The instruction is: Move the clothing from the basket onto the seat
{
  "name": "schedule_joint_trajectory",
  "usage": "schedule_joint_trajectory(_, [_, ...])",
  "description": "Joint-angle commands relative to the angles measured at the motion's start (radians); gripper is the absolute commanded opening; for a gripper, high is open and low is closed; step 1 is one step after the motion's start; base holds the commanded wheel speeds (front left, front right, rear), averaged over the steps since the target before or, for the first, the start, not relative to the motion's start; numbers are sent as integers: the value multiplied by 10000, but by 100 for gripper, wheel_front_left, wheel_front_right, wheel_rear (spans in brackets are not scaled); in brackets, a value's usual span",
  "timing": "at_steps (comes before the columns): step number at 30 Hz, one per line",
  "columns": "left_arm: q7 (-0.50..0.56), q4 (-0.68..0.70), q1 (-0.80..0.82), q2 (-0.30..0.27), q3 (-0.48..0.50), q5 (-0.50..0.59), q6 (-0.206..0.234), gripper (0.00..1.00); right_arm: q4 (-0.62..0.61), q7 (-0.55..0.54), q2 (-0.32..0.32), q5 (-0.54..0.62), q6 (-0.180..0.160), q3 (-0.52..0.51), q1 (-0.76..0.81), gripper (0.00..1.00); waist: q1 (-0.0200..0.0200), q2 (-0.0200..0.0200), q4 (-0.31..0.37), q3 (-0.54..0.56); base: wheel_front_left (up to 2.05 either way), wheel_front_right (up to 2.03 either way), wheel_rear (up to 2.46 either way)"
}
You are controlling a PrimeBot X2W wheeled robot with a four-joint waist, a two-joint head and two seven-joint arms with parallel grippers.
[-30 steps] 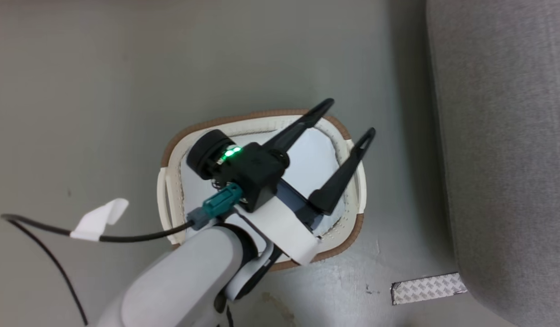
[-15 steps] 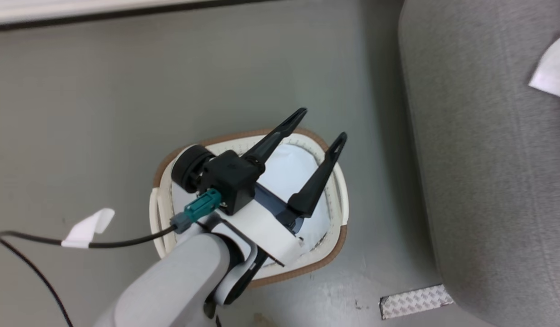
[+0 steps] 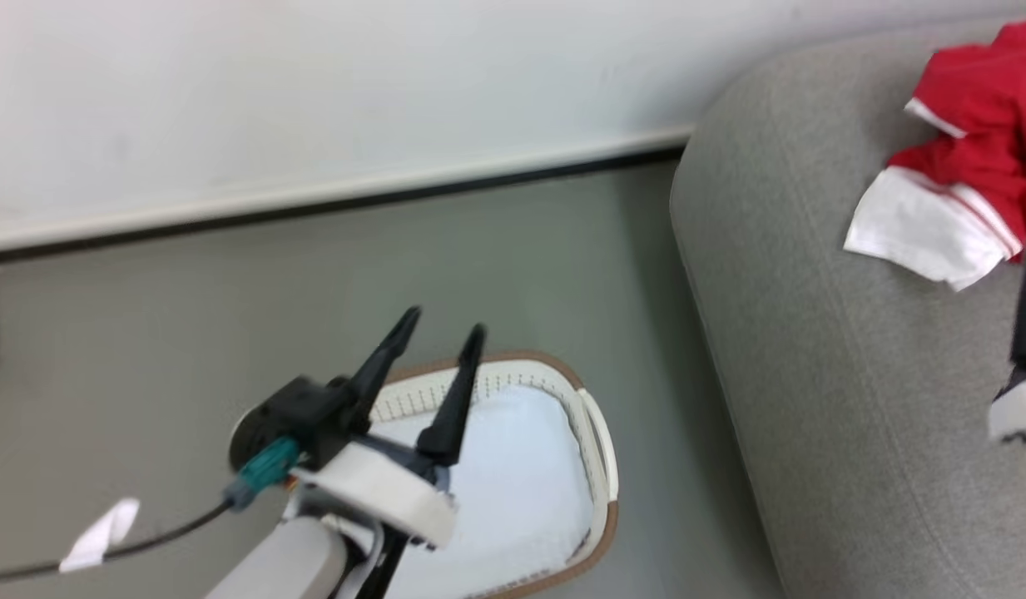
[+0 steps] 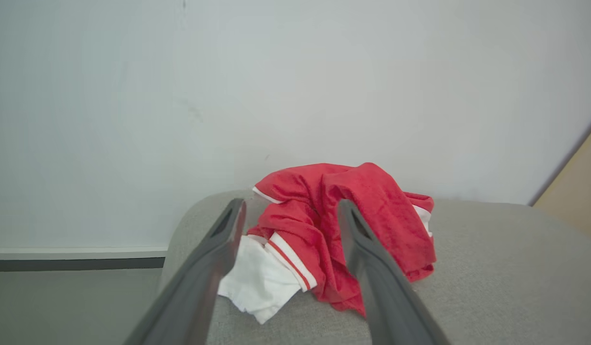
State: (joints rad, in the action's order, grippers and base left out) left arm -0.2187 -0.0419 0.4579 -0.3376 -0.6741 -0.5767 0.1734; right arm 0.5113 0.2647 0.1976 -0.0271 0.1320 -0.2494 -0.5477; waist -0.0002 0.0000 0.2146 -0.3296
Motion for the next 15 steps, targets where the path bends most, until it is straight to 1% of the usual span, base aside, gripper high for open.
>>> schedule_joint_trajectory(1, [-177, -128, -413, -141, 166, -77, 125, 100, -328, -7, -33, -66, -26, 198, 525, 100, 2, 0, -252, 915, 0, 0, 0])
schedule_joint_trajectory(5, [-382, -452, -1338, -255, 610, -182, 407, 100, -1241, -7, -352, -201, -26, 804, 1676, 100, 2, 0, -532, 1674, 0, 0, 0])
schedule_joint_trajectory(8, [-454, -703, -2042, -236, 945, -173, 548, 100, -1685, -8, -556, -301, -26, 1187, 2416, 100, 2, 0, -765, 2188, 0, 0, 0])
schedule_joint_trajectory(12, [-455, -816, -2850, -161, 1537, 178, 600, 100, -2129, -8, -905, -445, -26, 1655, 3421, 100, 2, 0, -1079, 2793, 0, 0, 0])
schedule_joint_trajectory(15, [-452, -888, -3618, 37, 2168, 506, 586, 100, -2411, -8, -1135, -560, -26, 1922, 4097, 100, 2, 0, -1237, 3180, 0, 0, 0])
